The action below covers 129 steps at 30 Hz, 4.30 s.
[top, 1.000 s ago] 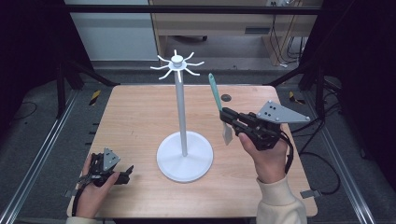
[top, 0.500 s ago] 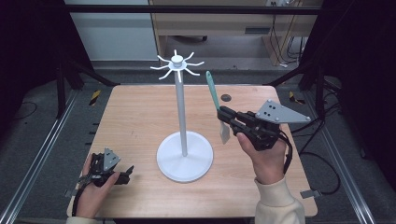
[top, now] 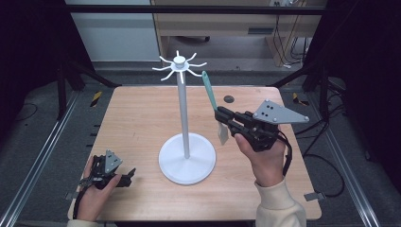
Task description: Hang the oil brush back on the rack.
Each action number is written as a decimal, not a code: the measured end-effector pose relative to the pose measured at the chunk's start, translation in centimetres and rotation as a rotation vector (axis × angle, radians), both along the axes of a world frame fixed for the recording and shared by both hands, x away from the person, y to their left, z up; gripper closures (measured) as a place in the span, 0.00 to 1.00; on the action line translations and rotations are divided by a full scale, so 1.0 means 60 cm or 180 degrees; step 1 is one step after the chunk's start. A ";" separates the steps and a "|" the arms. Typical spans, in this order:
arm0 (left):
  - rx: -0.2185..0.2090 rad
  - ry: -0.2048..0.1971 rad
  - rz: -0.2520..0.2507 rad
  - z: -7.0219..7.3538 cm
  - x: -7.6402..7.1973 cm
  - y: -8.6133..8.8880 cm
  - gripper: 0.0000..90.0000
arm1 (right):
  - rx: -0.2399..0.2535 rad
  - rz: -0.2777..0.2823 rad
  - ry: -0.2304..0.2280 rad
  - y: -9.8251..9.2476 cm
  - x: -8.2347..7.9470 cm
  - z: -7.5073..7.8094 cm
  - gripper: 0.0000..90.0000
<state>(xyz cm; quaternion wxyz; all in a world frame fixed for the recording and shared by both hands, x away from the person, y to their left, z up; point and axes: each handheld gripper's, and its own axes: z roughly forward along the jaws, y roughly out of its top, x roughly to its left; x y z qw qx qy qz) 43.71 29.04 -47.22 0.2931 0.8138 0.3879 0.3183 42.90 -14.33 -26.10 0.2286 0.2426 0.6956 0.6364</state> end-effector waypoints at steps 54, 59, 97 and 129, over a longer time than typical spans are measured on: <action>-0.0012 0.0021 -0.0007 -0.001 0.000 -0.001 0.04 | -0.0072 0.0001 0.0074 0.033 0.021 -0.012 0.91; -0.0015 0.0014 -0.0002 -0.002 0.000 -0.001 0.04 | -0.0075 0.0000 0.0074 0.034 0.022 -0.012 0.91; -0.0001 0.0028 -0.0014 -0.002 0.000 -0.001 0.04 | -0.0134 -0.0124 0.0056 0.033 0.029 -0.013 0.89; -0.0040 -0.0038 0.0010 0.002 -0.001 0.002 0.03 | -0.0759 -0.1188 0.0541 -0.013 0.097 -0.111 0.11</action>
